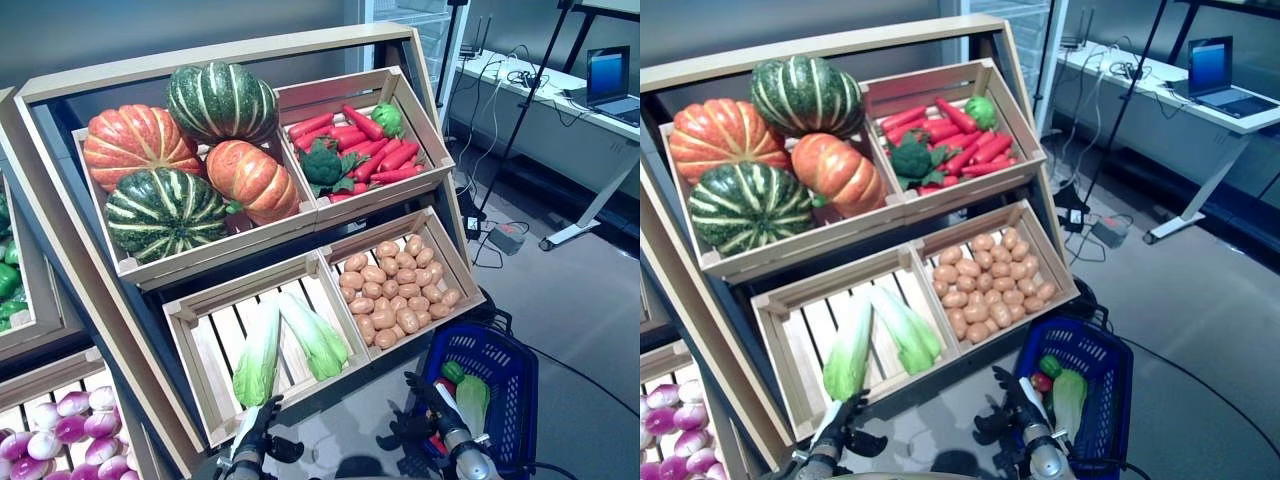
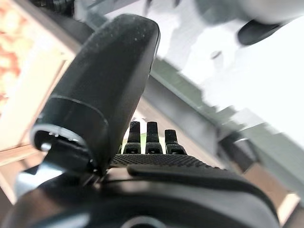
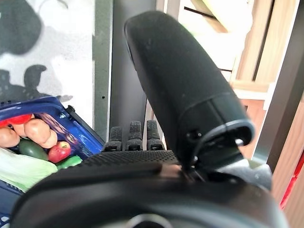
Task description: Put vegetables into the basket
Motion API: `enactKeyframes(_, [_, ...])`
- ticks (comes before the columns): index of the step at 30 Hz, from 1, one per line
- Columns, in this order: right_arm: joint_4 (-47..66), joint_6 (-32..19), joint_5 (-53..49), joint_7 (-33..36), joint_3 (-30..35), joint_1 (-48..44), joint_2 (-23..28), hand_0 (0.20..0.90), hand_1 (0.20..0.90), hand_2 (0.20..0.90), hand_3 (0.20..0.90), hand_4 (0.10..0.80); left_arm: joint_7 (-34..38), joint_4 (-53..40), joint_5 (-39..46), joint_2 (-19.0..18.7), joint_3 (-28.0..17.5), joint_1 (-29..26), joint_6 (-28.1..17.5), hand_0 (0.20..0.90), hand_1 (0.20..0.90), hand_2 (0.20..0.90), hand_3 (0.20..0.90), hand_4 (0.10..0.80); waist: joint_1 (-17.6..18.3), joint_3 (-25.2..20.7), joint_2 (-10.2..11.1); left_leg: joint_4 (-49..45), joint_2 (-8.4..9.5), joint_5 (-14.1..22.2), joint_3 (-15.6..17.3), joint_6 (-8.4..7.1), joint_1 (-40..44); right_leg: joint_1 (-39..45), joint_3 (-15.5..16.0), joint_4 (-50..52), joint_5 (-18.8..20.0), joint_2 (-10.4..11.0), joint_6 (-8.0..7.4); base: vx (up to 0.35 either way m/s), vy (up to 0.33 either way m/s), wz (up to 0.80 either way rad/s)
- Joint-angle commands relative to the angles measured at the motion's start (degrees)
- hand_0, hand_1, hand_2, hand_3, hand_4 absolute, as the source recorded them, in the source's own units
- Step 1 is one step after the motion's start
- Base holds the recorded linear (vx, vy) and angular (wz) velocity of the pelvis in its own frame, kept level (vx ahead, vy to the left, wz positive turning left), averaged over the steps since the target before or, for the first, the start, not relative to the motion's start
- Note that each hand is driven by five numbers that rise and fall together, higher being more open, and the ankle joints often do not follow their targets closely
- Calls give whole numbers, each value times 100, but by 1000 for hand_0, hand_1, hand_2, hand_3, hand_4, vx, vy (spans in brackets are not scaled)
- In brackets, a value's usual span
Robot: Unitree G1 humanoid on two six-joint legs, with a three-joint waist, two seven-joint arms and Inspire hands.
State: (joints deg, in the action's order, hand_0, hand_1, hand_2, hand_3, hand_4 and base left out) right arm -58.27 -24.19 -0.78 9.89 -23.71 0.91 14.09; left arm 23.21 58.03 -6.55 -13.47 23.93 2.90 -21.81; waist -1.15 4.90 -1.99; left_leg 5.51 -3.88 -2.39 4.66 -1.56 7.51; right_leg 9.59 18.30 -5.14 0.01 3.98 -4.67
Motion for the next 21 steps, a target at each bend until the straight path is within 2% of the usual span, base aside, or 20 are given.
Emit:
enactKeyframes(1, [220,-301,-384,-106,-114,-683,72,900,900,900,900,800,1255,-785,-472,-325,-84,-973,-1172,900,900,900,900,800,-69,390,224,-51,251,759,363,62,347,259,-173,15,-435,44,171,10,-5,7])
enactKeyframes(7, [464,-207,-411,-153,2,-473,102,900,900,900,900,800,1919,-1338,-533,-428,-562,-874,-1435,900,900,900,900,800,-92,397,249,-51,246,748,359,37,350,290,-116,15,-439,53,201,36,0,1])
enactKeyframes(15, [892,-61,-502,-224,213,-186,85,900,900,900,900,800,2235,-1441,-379,-430,-1062,-841,-1120,900,900,900,900,800,19,417,231,-51,225,713,433,12,357,217,-104,204,-537,81,216,89,33,1])
enactKeyframes(17, [1108,-3,-528,-259,223,-163,143,900,900,900,900,800,2449,-1531,-405,-475,-1159,-872,-889,900,900,900,900,800,51,515,240,-291,191,719,478,-16,175,22,-116,457,-612,124,241,-28,67,-2])
enactKeyframes(21, [1394,-46,-796,-226,16,-668,416,900,900,900,900,800,2998,-1265,-49,-520,-1018,-1697,-474,900,900,900,900,800,127,1042,251,-1316,106,811,468,-88,-880,-1047,-177,1508,-884,277,329,-237,98,-6])
